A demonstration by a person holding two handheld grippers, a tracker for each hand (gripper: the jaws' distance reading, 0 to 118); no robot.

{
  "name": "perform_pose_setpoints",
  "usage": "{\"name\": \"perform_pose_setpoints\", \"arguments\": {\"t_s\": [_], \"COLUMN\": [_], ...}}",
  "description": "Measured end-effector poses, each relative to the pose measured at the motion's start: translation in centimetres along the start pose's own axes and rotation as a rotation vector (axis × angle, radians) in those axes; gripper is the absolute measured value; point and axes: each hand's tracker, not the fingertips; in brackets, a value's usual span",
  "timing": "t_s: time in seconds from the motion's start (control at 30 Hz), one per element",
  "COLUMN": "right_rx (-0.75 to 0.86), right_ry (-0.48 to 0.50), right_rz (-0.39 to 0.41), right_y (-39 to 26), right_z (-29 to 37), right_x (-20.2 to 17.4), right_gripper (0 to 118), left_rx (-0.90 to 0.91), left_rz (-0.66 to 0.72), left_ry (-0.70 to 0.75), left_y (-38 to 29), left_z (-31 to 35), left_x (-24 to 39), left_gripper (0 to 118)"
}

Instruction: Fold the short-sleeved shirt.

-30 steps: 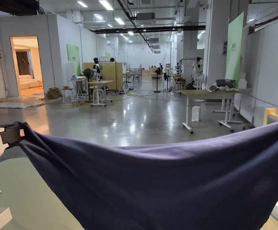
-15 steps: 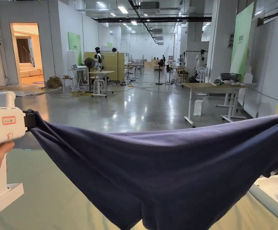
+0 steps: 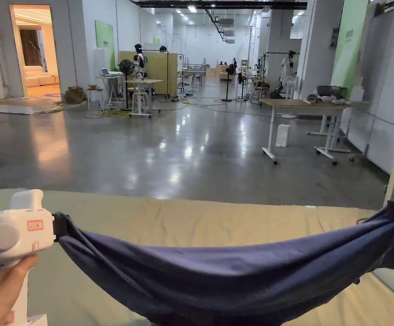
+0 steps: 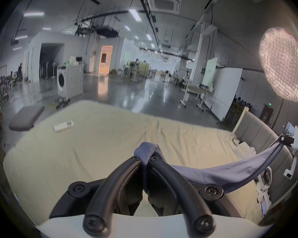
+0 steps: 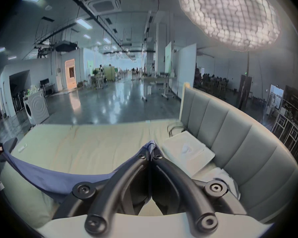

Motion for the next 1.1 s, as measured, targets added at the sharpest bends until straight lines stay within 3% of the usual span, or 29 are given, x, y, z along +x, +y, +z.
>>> {"name": "perform_pose_setpoints", "arguments": {"t_s": [0.3,0.4,0.63,0.8,1.0,1.07,1.1], "right_rx": [-0.162,-0.150,-0.175,-0.227,-0.288,-0.283,-0.281], "right_ry": [0.049,0.072,0.046,0.025,0.046,0.045,0.043], "right_rz": [-0.079,-0.086,-0.132,-0.142,-0.172,-0.190,-0.200], "right_y": [-17.4,-22.6,-32.4,-37.7,-41.9,-42.8,-43.1], "right_z": [-2.9,0.7,11.9,18.0,19.9,20.0,19.7], "right_x": [2.2,4.1,9.0,11.6,12.5,12.5,12.6], "right_gripper": [0,0,0,0,0,2,16], "left_rx": [-0.137,-0.102,-0.112,-0.167,-0.209,-0.213,-0.217], "left_rz": [0.093,0.197,0.230,0.180,0.152,0.148,0.160], "left_ry": [-0.042,-0.105,-0.066,-0.086,-0.075,-0.072,-0.062], "left_y": [-15.3,-19.7,-27.4,-30.5,-32.7,-33.2,-33.4], "left_z": [0.6,4.4,14.9,19.5,20.8,20.6,20.5], "left_x": [-3.4,-6.2,-8.8,-10.2,-10.8,-10.8,-10.8], "left_gripper": [5,5,5,5,5,12,27]}}
